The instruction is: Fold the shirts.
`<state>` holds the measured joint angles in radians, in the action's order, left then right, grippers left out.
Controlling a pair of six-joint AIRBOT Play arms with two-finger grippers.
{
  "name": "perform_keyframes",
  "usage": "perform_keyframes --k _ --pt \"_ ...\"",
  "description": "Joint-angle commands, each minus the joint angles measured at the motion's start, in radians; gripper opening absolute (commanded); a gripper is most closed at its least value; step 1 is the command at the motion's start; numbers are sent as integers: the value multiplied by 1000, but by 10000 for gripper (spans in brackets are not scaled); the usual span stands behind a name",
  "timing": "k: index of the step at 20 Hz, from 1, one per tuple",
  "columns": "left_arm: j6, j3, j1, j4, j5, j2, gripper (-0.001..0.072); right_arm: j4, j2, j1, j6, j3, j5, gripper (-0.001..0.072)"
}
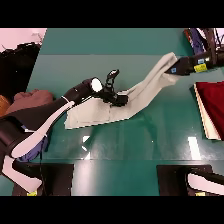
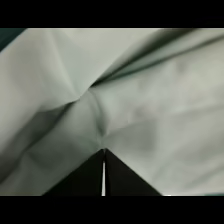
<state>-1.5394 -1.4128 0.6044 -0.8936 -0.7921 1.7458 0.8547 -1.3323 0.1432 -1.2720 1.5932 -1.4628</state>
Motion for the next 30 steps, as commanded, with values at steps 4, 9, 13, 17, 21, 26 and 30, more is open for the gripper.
perform_keyframes --k 4,9,13,17,21,26,30 --pt "2 -8 -2 -45 -10 26 23 0 7 148 -31 84 53 12" --pt "3 -14 -134 -74 -89 -103 23 0 7 267 -31 83 117 13" --pt "3 -14 -356 -224 -148 -352 23 -1 -34 435 -31 84 235 13" --pt "3 -14 -566 -345 -178 -578 23 -167 -188 662 85 84 456 68" --pt "3 -13 -692 -357 -233 -679 23 -197 -289 775 181 84 516 592" --pt "3 -13 -713 -357 -285 -682 23 18 -208 612 49 -4 291 497" --pt "3 -13 -713 -356 -291 -682 23 38 -56 365 -4 -350 362 518"
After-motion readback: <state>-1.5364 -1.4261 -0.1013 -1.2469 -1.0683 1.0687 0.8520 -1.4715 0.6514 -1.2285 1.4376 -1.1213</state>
